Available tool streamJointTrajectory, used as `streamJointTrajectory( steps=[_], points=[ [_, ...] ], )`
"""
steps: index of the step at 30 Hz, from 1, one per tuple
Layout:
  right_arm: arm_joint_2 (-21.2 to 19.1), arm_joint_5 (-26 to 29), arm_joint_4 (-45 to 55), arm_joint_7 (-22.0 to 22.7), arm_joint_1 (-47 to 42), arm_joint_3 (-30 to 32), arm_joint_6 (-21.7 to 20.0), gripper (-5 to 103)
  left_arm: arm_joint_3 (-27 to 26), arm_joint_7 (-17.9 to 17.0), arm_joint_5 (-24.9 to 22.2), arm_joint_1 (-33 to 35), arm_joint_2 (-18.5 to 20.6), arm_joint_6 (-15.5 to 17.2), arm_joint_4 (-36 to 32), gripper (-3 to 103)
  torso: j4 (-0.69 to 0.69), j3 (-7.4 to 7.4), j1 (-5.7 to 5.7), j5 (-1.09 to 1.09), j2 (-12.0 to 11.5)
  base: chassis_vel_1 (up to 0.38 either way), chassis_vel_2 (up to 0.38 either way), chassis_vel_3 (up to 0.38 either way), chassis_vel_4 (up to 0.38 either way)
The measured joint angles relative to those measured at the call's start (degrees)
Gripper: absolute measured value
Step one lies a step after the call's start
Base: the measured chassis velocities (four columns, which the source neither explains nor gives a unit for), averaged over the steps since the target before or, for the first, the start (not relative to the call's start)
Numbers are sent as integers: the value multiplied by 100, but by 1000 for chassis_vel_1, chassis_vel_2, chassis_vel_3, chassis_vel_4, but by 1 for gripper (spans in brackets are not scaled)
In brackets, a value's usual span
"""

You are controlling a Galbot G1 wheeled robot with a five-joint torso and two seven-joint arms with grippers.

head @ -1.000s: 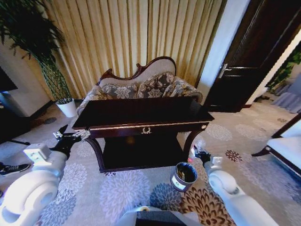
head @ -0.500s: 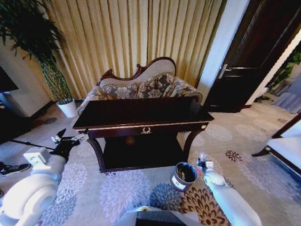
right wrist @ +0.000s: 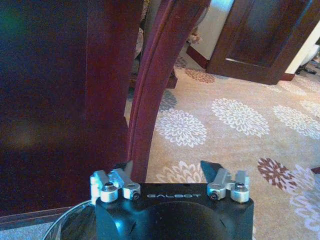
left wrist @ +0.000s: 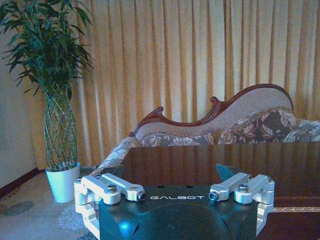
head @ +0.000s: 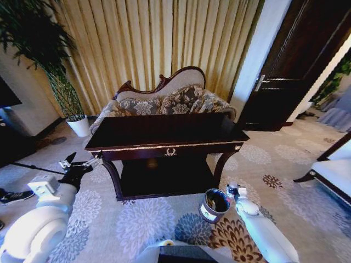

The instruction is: Move to the front of the table and place the trash on the table into the trash bin.

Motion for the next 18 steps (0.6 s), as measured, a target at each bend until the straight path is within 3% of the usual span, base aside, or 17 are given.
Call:
streamJointTrajectory(
  steps=[5, 18],
  points=[
    [-11, 36, 117, 9, -116, 29, -6, 99, -26, -1, 10, 21, 6, -9, 0, 100, 0, 0, 0, 0, 0, 0, 0, 0, 0],
    [6, 180, 290, 16, -219, 87, -20, 100, -107, -2, 33, 122, 1, -76, 0, 100, 1, 0, 0, 0, 0, 0, 0, 0, 0]
  ],
)
